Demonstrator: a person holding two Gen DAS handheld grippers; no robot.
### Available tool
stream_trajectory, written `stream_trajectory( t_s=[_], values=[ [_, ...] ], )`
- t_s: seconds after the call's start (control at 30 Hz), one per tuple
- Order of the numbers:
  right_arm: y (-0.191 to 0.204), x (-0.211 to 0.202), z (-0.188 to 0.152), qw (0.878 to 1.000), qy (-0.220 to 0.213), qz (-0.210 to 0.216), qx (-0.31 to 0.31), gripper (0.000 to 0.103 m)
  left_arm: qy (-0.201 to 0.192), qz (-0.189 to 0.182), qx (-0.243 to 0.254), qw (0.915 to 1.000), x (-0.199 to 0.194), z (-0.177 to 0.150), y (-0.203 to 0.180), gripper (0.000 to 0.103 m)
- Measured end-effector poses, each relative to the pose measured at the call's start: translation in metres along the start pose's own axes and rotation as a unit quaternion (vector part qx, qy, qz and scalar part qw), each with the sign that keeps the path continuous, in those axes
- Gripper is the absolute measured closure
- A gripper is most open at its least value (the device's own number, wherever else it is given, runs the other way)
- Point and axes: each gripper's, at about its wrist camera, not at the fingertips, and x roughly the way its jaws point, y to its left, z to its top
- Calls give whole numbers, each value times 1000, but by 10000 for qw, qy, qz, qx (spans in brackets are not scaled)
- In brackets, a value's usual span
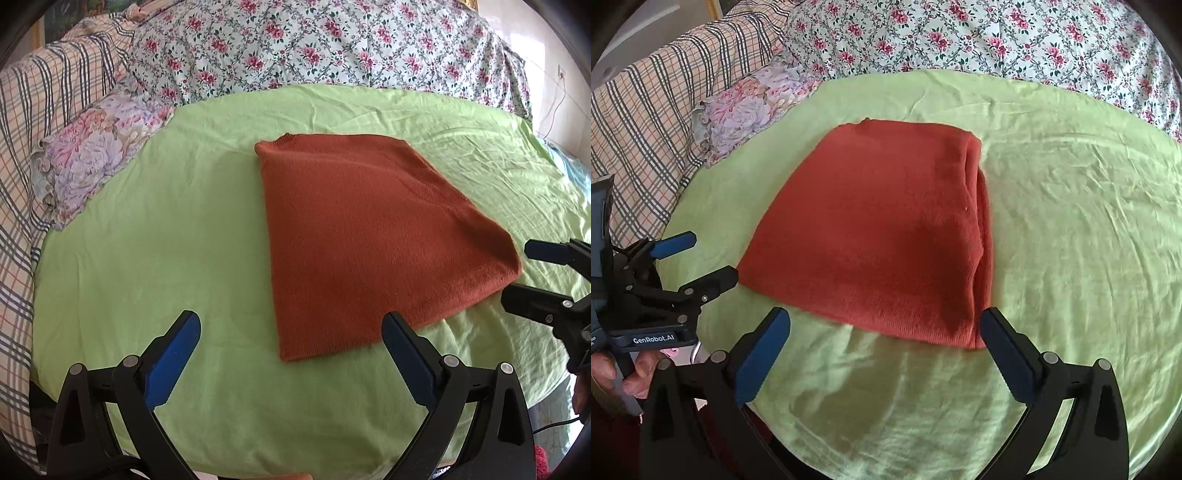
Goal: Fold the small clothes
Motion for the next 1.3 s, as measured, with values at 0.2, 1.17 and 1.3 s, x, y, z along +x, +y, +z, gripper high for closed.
stream_trajectory(
  t_s=[0.2,1.17,1.3],
  values=[
    [2,3,10,9999,37,42,-89,1,41,20,16,10000,5,6,0,3],
    [0,26,37,9995,145,252,83,1,228,53,-169,9996,26,36,-7,3],
    [-2,26,37,9995,141,258,146,1,234,47,-184,9995,27,38,-9,3]
  ],
)
